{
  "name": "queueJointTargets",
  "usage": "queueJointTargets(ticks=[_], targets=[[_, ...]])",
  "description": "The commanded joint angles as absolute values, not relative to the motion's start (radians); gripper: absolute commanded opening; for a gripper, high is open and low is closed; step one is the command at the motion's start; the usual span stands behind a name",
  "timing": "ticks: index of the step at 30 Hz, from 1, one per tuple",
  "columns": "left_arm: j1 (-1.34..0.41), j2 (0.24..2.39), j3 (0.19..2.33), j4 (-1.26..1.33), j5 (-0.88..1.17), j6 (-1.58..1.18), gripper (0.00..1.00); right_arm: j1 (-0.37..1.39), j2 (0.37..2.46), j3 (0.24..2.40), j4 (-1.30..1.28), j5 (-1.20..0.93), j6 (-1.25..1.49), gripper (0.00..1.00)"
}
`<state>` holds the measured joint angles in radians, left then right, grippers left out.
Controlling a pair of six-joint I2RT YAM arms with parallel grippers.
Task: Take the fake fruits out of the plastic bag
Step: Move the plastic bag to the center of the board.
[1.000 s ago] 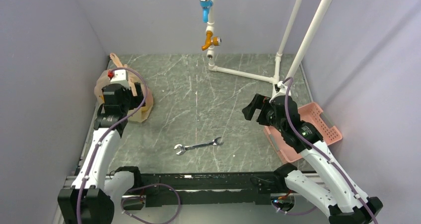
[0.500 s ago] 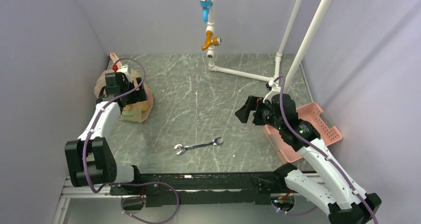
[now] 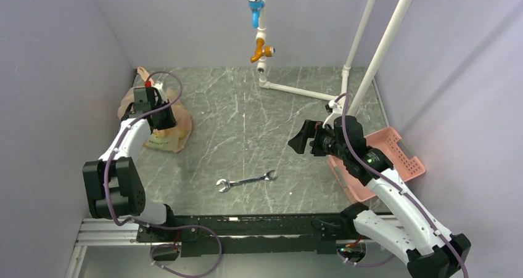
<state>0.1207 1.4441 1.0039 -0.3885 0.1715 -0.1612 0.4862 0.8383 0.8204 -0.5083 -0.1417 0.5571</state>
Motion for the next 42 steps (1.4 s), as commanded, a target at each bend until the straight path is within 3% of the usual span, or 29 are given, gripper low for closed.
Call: queueJointTargets(ticks=[1, 2, 7, 28, 31, 35, 36, 37, 38, 42], targets=[[0.093, 1.469, 1.071, -0.436, 0.174, -0.119, 0.05, 0.489, 0.851, 0.806, -0.468, -0.176, 0.582, 1.00], [0.075, 1.475, 1.082, -0.452, 0.160, -0.107, 0.00, 0.488, 0.859, 0.808, -0.475, -0.180, 0.583, 1.00], [-0.057, 1.460, 1.090, -0.481, 0.135, -0.058, 0.00, 0.489, 0.874, 0.812, -0.490, -0.185, 0.584, 1.00], [-0.522, 1.322, 1.024, -0.459, 0.358, 0.078, 0.02, 0.489, 0.933, 0.833, -0.476, -0.171, 0.578, 1.00], [-0.544, 1.287, 1.016, -0.444, 0.378, 0.091, 0.40, 0.489, 0.949, 0.841, -0.476, -0.190, 0.584, 1.00], [-0.542, 1.174, 0.951, -0.333, 0.372, 0.073, 0.61, 0.491, 0.955, 0.830, -0.451, -0.231, 0.588, 1.00], [-0.540, 1.152, 0.943, -0.313, 0.370, 0.060, 0.70, 0.493, 0.952, 0.823, -0.440, -0.240, 0.586, 1.00], [-0.538, 1.139, 0.943, -0.301, 0.368, 0.052, 0.90, 0.495, 0.949, 0.817, -0.433, -0.249, 0.587, 1.00], [-0.537, 1.131, 0.949, -0.297, 0.358, 0.041, 0.98, 0.498, 0.947, 0.812, -0.429, -0.255, 0.587, 1.00], [-0.527, 1.134, 1.029, -0.367, 0.194, 0.023, 0.99, 0.508, 0.969, 0.807, -0.411, -0.288, 0.570, 1.00]])
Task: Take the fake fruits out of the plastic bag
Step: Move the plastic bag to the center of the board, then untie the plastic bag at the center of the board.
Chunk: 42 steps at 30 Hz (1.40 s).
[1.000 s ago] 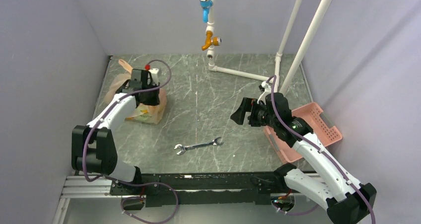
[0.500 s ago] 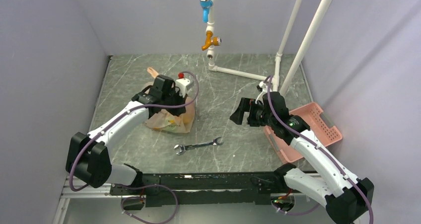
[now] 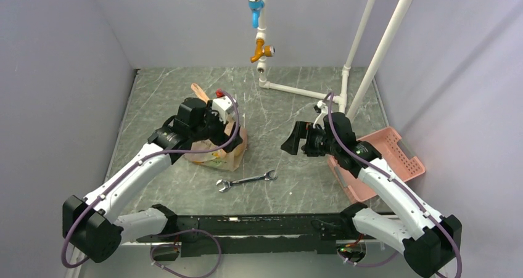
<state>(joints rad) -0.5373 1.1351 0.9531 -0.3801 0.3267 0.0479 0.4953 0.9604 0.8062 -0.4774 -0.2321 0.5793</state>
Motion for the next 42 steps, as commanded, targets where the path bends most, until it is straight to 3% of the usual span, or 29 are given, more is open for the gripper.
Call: queueJointTargets(ticks=[1, 6, 8, 10, 16, 25, 35, 42], targets=[[-0.522, 1.132, 1.046, -0.375, 0.136, 0.017, 0.97, 0.512, 0.979, 0.806, -0.401, -0.293, 0.565, 1.00], [-0.469, 1.119, 1.085, -0.343, -0.060, 0.039, 0.95, 0.544, 1.031, 0.812, -0.347, -0.299, 0.575, 1.00], [-0.436, 1.117, 1.065, -0.336, -0.090, 0.076, 0.86, 0.569, 1.060, 0.828, -0.328, -0.296, 0.578, 1.00], [-0.413, 1.080, 0.979, -0.280, -0.083, 0.114, 0.84, 0.596, 1.089, 0.852, -0.322, -0.286, 0.572, 1.00], [-0.410, 1.086, 0.928, -0.255, -0.152, 0.172, 0.99, 0.714, 1.190, 0.938, -0.317, -0.194, 0.535, 1.00], [-0.312, 1.308, 1.050, -0.345, -0.010, 0.143, 0.99, 0.783, 1.331, 1.042, -0.254, -0.127, 0.518, 1.00], [-0.273, 1.390, 1.101, -0.376, 0.092, 0.144, 0.73, 0.802, 1.427, 1.108, -0.259, -0.105, 0.501, 1.00], [-0.272, 1.426, 1.120, -0.400, 0.101, 0.148, 0.46, 0.808, 1.453, 1.133, -0.258, -0.081, 0.493, 1.00]])
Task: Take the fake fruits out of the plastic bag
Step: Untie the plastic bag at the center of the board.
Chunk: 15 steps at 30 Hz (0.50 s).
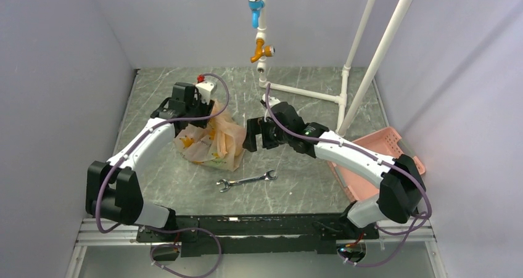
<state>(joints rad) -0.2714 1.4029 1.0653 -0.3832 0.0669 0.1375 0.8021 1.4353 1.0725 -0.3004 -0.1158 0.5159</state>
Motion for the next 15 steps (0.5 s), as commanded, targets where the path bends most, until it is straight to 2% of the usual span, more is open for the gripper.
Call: queueJointTargets(ticks=[1, 3, 5, 7, 8, 15], targets=[[-0.272, 1.432, 1.130, -0.414, 0.109, 0.149, 0.42, 0.807, 1.457, 1.136, -0.257, -0.073, 0.494, 1.00], [-0.275, 1.439, 1.135, -0.420, 0.126, 0.151, 0.35, 0.808, 1.463, 1.142, -0.256, -0.069, 0.499, 1.00], [-0.278, 1.438, 1.133, -0.419, 0.136, 0.155, 0.24, 0.808, 1.470, 1.149, -0.251, -0.071, 0.502, 1.00], [-0.279, 1.434, 1.138, -0.421, 0.147, 0.154, 0.06, 0.812, 1.480, 1.161, -0.252, -0.057, 0.499, 1.00], [-0.279, 1.428, 1.138, -0.421, 0.155, 0.152, 0.00, 0.812, 1.483, 1.166, -0.252, -0.044, 0.497, 1.00], [-0.279, 1.359, 1.097, -0.381, 0.263, 0.146, 0.00, 0.815, 1.507, 1.174, -0.191, -0.002, 0.508, 0.94]])
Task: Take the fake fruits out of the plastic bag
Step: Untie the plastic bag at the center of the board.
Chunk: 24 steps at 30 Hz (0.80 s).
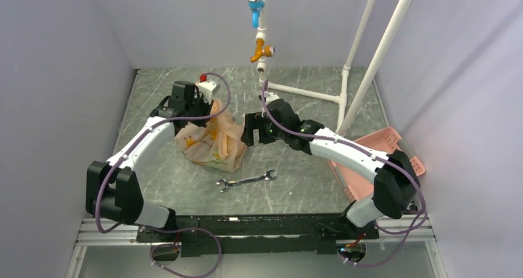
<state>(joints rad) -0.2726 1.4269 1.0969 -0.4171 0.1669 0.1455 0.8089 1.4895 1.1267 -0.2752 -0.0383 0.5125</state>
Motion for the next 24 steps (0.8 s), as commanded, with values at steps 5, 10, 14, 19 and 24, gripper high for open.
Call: queueJointTargets(ticks=[5, 10, 14, 19, 24], targets=[[-0.279, 1.338, 1.089, -0.380, 0.307, 0.136, 0.00, 0.823, 1.588, 1.239, -0.170, -0.018, 0.512, 0.82], [-0.279, 1.318, 1.081, -0.376, 0.312, 0.130, 0.00, 0.875, 1.663, 1.317, -0.176, 0.022, 0.468, 0.76], [-0.279, 1.304, 1.068, -0.365, 0.310, 0.123, 0.00, 0.926, 1.731, 1.396, -0.233, 0.120, 0.427, 0.79], [-0.279, 1.302, 1.070, -0.372, 0.294, 0.114, 0.00, 0.959, 1.791, 1.451, -0.251, 0.193, 0.382, 0.68], [-0.279, 1.274, 1.048, -0.353, 0.240, 0.115, 0.00, 0.963, 1.808, 1.456, -0.239, 0.186, 0.367, 0.47]])
